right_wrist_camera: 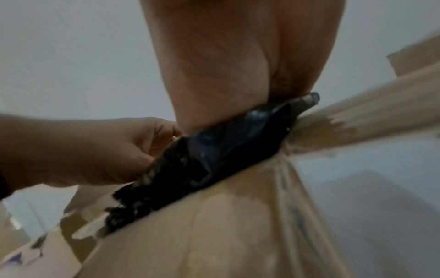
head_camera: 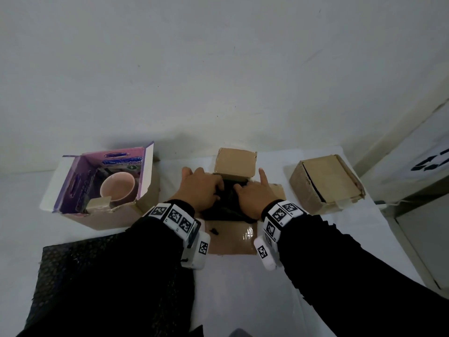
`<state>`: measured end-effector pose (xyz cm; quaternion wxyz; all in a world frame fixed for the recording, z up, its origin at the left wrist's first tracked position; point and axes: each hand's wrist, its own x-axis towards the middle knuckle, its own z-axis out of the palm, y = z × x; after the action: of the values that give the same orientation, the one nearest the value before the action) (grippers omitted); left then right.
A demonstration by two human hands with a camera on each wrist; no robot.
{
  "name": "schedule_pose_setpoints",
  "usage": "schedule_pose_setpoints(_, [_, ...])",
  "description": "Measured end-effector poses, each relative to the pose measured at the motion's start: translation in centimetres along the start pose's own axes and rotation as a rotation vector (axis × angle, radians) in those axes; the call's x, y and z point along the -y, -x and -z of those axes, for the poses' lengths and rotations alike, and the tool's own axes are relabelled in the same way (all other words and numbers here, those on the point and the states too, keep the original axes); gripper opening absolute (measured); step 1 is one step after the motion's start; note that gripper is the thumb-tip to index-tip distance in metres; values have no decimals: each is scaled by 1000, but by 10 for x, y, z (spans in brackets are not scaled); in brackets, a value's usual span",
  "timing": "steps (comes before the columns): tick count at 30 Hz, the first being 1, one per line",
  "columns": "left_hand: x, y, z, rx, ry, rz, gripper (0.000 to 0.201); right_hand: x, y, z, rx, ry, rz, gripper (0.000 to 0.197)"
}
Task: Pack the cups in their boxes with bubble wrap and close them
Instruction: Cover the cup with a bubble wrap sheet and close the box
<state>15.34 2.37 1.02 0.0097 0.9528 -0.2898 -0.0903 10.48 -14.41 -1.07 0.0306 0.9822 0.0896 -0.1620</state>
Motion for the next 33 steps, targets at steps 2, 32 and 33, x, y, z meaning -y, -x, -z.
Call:
schedule_pose_setpoints(2, [-3, -3, 2, -94, 76, -2, 14, -1, 2, 0, -32, -81, 22, 24])
schedule_pose_setpoints(32, [-3, 25, -13, 48, -163, 7, 27, 3, 15, -6, -240, 2, 59, 20])
schedule_pose_setpoints(33, [-5, 23, -11, 44, -179, 15, 25, 4, 19, -10, -331, 30, 54, 21])
